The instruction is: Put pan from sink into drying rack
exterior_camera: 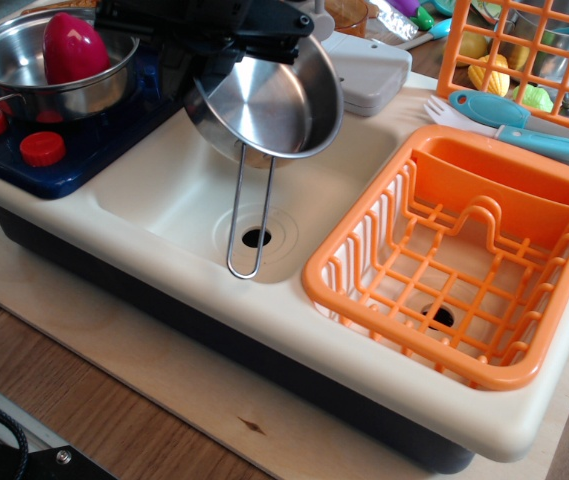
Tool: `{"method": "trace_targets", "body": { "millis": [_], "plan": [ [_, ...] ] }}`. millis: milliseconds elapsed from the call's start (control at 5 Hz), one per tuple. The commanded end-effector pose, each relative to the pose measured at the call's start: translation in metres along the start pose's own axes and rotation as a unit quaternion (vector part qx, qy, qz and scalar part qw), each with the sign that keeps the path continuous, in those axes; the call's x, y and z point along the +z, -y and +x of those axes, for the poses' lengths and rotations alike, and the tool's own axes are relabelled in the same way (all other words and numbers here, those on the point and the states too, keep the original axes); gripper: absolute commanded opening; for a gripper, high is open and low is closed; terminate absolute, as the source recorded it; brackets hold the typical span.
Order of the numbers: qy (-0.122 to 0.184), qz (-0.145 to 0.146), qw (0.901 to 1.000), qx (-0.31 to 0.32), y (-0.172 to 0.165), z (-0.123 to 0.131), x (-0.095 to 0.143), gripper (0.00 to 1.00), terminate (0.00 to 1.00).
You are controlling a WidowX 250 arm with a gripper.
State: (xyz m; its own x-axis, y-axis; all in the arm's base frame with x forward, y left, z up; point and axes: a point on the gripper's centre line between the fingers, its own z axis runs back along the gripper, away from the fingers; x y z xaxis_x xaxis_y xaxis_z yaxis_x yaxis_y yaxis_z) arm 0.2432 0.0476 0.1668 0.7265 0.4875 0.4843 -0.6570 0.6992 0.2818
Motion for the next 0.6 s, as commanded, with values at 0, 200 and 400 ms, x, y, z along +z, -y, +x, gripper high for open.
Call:
{"method": "trace_targets", "body": {
  "millis": [0, 200, 400],
  "plan": [
    [0.032, -0.042, 0.9969, -0.058, 0.003, 0.003, 0.045, 0.00, 0.00],
    [-0.017, -0.129, 0.9857, -0.106, 0.017, -0.016, 0.054, 0.00, 0.00],
    [-0.082, -0.216, 0.9623, -0.144, 0.025, -0.029, 0.058, 0.00, 0.00]
  ]
}}
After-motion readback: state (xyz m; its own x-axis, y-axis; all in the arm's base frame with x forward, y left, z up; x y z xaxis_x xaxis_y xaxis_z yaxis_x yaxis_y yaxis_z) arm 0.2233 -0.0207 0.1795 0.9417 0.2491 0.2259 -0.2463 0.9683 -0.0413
